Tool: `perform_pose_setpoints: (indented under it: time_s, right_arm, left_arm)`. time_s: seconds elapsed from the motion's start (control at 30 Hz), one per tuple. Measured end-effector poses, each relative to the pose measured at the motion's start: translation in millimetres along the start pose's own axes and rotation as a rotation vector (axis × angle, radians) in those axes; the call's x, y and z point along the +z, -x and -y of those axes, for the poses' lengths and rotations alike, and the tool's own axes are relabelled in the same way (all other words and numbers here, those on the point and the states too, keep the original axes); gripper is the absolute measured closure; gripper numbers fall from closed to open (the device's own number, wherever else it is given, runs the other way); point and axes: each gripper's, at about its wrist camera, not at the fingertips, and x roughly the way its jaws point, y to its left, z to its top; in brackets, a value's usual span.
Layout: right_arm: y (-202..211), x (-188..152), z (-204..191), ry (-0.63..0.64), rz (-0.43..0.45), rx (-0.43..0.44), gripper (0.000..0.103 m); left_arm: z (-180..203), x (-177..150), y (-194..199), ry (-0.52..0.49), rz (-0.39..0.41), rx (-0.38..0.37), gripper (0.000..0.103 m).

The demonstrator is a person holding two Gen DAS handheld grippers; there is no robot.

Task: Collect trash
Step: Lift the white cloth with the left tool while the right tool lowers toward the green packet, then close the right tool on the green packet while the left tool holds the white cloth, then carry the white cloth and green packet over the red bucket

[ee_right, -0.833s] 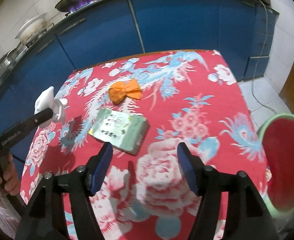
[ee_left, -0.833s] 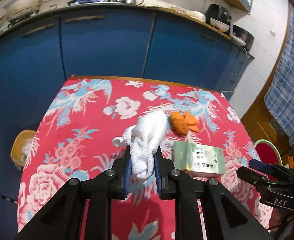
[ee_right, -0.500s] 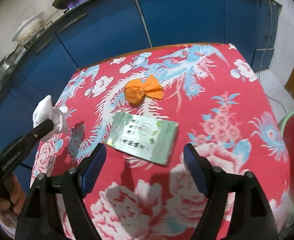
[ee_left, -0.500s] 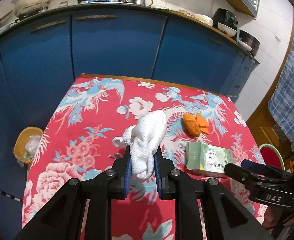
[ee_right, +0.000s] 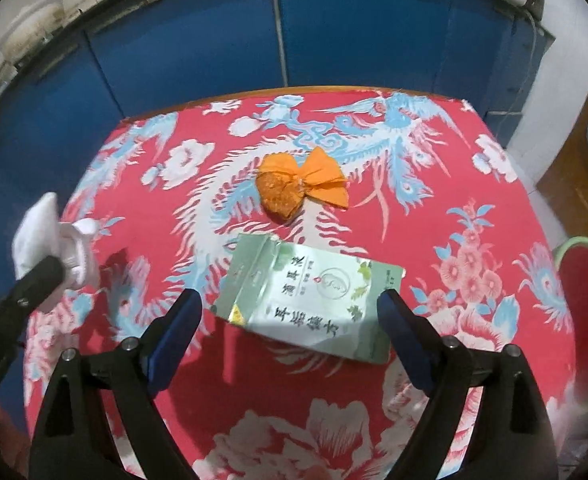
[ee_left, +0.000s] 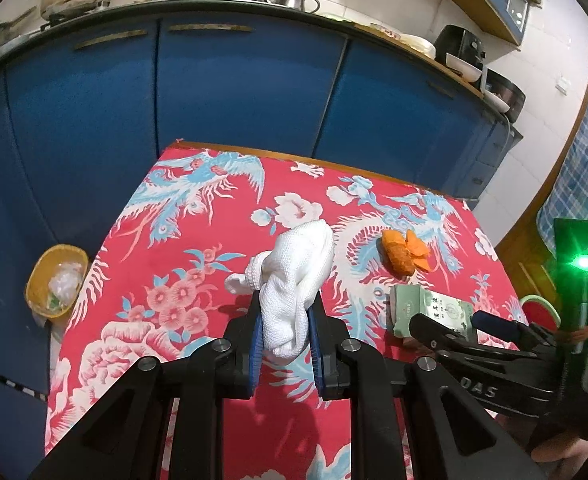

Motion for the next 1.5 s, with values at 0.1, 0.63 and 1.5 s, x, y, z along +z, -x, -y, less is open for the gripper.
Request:
perform_pose_setpoints:
  time_s: [0.1, 0.63, 1.5]
  right_arm:
    - [-3, 1, 1, -0.006, -0.003, -0.052, 0.013]
    - [-15, -3, 26, -0.114, -0.027, 0.027, 0.014]
    - [80, -33, 99, -0.155, 0.141, 0.089, 0.014]
  left_arm:
    - [-1, -1, 0, -0.001, 0.002, -0.003, 0.083]
    - [3, -1, -5, -0.002, -0.01, -0.017, 0.083]
    - [60, -6, 8, -0.089, -0.014, -0.078, 0.083]
